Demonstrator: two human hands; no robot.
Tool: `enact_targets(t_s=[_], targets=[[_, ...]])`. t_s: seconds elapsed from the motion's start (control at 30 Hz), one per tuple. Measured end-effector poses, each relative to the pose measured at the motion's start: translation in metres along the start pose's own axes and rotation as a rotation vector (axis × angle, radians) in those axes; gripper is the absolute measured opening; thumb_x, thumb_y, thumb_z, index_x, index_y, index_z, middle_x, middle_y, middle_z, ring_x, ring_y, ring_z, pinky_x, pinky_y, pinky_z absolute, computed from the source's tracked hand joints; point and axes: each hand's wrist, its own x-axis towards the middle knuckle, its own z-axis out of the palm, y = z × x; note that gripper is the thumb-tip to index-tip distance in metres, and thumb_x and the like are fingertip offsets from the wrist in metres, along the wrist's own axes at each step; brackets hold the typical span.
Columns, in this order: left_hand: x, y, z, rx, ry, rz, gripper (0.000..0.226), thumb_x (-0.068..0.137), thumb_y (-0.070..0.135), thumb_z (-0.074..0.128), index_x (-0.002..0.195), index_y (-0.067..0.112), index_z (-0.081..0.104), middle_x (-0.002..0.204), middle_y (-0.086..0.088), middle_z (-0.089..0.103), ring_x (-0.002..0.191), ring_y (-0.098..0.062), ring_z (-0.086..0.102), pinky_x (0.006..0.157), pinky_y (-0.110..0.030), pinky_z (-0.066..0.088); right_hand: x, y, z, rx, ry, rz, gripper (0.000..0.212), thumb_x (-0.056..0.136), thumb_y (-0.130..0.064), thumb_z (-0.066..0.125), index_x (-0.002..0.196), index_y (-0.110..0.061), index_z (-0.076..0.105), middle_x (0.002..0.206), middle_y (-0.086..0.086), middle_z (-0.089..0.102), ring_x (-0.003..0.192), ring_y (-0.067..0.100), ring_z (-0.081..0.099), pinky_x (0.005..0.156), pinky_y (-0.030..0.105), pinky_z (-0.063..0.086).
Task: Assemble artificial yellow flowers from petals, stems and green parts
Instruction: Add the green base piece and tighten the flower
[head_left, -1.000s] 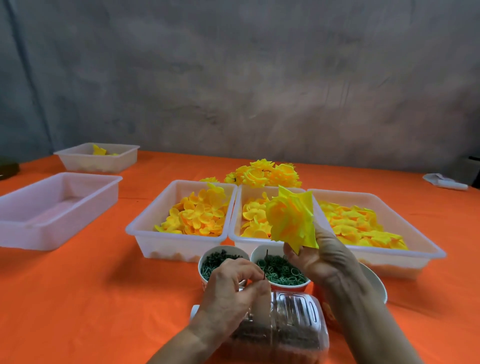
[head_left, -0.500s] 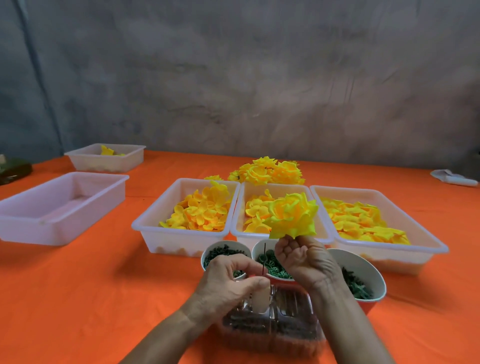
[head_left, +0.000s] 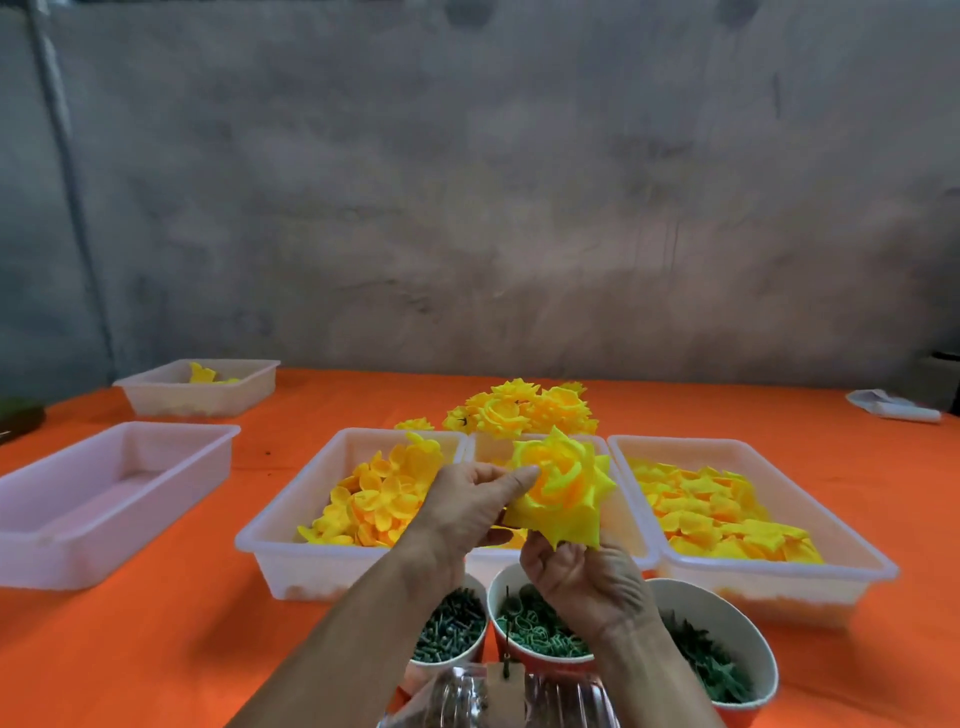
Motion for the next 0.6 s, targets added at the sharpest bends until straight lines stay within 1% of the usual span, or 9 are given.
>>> enact_targets(t_s=[0.03, 0.07, 0.13, 0.23, 0.3, 0.4, 0.47, 0.53, 0.6], targets=[[0.003, 0.001, 0.001, -0.016, 0.017, 0.004, 0.025, 0.085, 0.029, 0.068, 0.093, 0.005, 0.067, 0.075, -0.002, 0.067, 0.062, -0.011, 0.061, 0.062, -0.025, 0.051, 0.000, -0.001, -0.002, -0.038, -0.012, -0.010, 0.027, 0.049, -0.013, 0.070, 0.074, -0.002, 0.073, 0.076, 0.013, 0.071, 0.053, 0.021, 0.063, 0.045, 0.026, 0.053], [0.005, 0.002, 0.002, -0.025, 0.030, 0.010, 0.020, 0.085, 0.025, 0.068, 0.091, 0.005, 0.066, 0.071, -0.001, 0.066, 0.057, -0.008, 0.060, 0.059, -0.024, 0.051, 0.000, -0.003, -0.005, -0.074, -0.018, -0.014, 0.023, 0.052, -0.013, 0.070, 0.072, -0.003, 0.073, 0.077, 0.013, 0.071, 0.054, 0.020, 0.064, 0.046, 0.026, 0.052], [0.008, 0.006, 0.000, -0.017, 0.045, 0.025, 0.019, 0.085, 0.019, 0.069, 0.092, 0.002, 0.067, 0.069, -0.001, 0.066, 0.052, -0.005, 0.059, 0.052, -0.022, 0.051, 0.000, -0.006, -0.008, -0.129, -0.030, -0.010, 0.016, 0.063, -0.013, 0.064, 0.071, -0.005, 0.074, 0.079, 0.013, 0.072, 0.055, 0.020, 0.066, 0.046, 0.026, 0.051], [0.011, 0.012, -0.005, 0.057, 0.036, 0.062, 0.024, 0.083, 0.017, 0.071, 0.099, 0.000, 0.067, 0.081, -0.006, 0.066, 0.055, -0.008, 0.056, 0.047, -0.020, 0.047, 0.001, -0.008, -0.009, -0.171, -0.044, 0.003, 0.020, 0.067, -0.010, 0.060, 0.083, -0.005, 0.069, 0.080, 0.014, 0.073, 0.057, 0.022, 0.068, 0.046, 0.029, 0.053], [0.013, 0.015, -0.008, 0.113, 0.015, 0.090, 0.025, 0.082, 0.016, 0.072, 0.102, 0.002, 0.067, 0.088, -0.009, 0.065, 0.059, -0.010, 0.055, 0.045, -0.020, 0.045, 0.000, -0.009, -0.008, -0.207, -0.046, -0.009, 0.019, 0.067, -0.009, 0.059, 0.084, -0.006, 0.067, 0.077, 0.013, 0.073, 0.057, 0.021, 0.069, 0.046, 0.029, 0.053], [0.016, 0.017, -0.014, 0.175, -0.038, 0.135, 0.028, 0.081, 0.013, 0.072, 0.106, 0.001, 0.067, 0.093, -0.016, 0.061, 0.062, -0.013, 0.051, 0.044, -0.019, 0.040, 0.001, -0.008, -0.006, -0.276, -0.054, -0.032, 0.016, 0.076, -0.010, 0.057, 0.089, -0.010, 0.066, 0.080, 0.009, 0.074, 0.061, 0.018, 0.069, 0.051, 0.029, 0.053], [0.017, 0.018, -0.019, 0.192, -0.093, 0.148, 0.022, 0.082, 0.011, 0.070, 0.102, 0.001, 0.069, 0.088, -0.015, 0.063, 0.058, -0.011, 0.051, 0.044, -0.018, 0.039, 0.004, -0.006, -0.007, -0.313, -0.063, -0.051, 0.016, 0.079, -0.010, 0.057, 0.092, -0.012, 0.066, 0.083, 0.008, 0.073, 0.064, 0.018, 0.069, 0.057, 0.031, 0.051], [0.017, 0.018, -0.025, 0.193, -0.130, 0.148, 0.012, 0.083, 0.010, 0.068, 0.094, 0.005, 0.071, 0.079, -0.008, 0.067, 0.054, -0.008, 0.053, 0.044, -0.018, 0.040, 0.006, -0.006, -0.008, -0.325, -0.095, -0.063, 0.018, 0.085, -0.010, 0.055, 0.094, -0.012, 0.070, 0.090, 0.011, 0.073, 0.068, 0.020, 0.069, 0.059, 0.031, 0.053], [0.017, 0.019, -0.030, 0.197, -0.142, 0.146, 0.006, 0.084, 0.009, 0.068, 0.088, 0.008, 0.072, 0.069, 0.000, 0.068, 0.052, -0.006, 0.054, 0.044, -0.018, 0.040, 0.009, -0.005, -0.009, -0.333, -0.151, -0.067, 0.023, 0.080, -0.008, 0.057, 0.098, -0.010, 0.072, 0.100, 0.015, 0.072, 0.076, 0.024, 0.070, 0.060, 0.033, 0.057]])
